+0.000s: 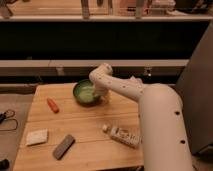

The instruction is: Pick up the ceramic bowl

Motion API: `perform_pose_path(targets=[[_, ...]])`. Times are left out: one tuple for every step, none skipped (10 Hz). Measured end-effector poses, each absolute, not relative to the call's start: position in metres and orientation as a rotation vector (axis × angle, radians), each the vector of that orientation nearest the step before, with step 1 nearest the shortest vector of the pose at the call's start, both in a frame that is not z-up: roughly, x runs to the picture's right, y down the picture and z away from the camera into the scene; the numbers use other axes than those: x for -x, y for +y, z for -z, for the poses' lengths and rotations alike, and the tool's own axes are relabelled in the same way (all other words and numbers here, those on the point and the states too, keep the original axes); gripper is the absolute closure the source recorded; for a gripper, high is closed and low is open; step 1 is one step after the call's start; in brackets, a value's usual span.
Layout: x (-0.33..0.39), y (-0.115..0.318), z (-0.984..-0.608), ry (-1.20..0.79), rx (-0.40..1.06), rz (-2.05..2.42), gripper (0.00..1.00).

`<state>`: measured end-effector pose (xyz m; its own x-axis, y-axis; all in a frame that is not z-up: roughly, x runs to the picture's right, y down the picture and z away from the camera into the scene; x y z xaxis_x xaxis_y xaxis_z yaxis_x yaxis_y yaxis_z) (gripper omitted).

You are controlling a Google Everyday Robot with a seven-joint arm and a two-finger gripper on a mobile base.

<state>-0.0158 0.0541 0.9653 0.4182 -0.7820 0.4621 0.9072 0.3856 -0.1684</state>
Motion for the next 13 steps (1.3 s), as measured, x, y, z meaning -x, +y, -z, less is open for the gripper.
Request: perform_pose_path(targets=[[0.016, 0.054, -0.965, -0.331, 0.43, 1.106, 0.57], [0.018, 0.054, -0.964, -0.331, 0.429, 1.11, 0.65], [0.021, 0.052, -0.961, -0.332, 0.426, 1.118, 0.76], [0.02, 0.05, -0.956, -0.331, 0.426, 1.123, 0.86], [0.02, 0.047, -0.95, -0.33, 0.422, 1.129, 0.96], [0.018, 0.046, -0.949, -0.328, 0.423, 1.13, 1.0], [0.017, 0.045, -0.947, -0.326, 0.423, 1.134, 1.0], [0.018, 0.041, -0.94, -0.325, 0.42, 1.144, 1.0], [0.02, 0.035, -0.932, -0.327, 0.417, 1.151, 1.0], [0.023, 0.027, -0.921, -0.325, 0.414, 1.163, 1.0], [0.025, 0.021, -0.913, -0.325, 0.411, 1.174, 1.0], [0.027, 0.019, -0.908, -0.324, 0.408, 1.188, 1.0], [0.028, 0.016, -0.902, -0.323, 0.406, 1.203, 1.0]])
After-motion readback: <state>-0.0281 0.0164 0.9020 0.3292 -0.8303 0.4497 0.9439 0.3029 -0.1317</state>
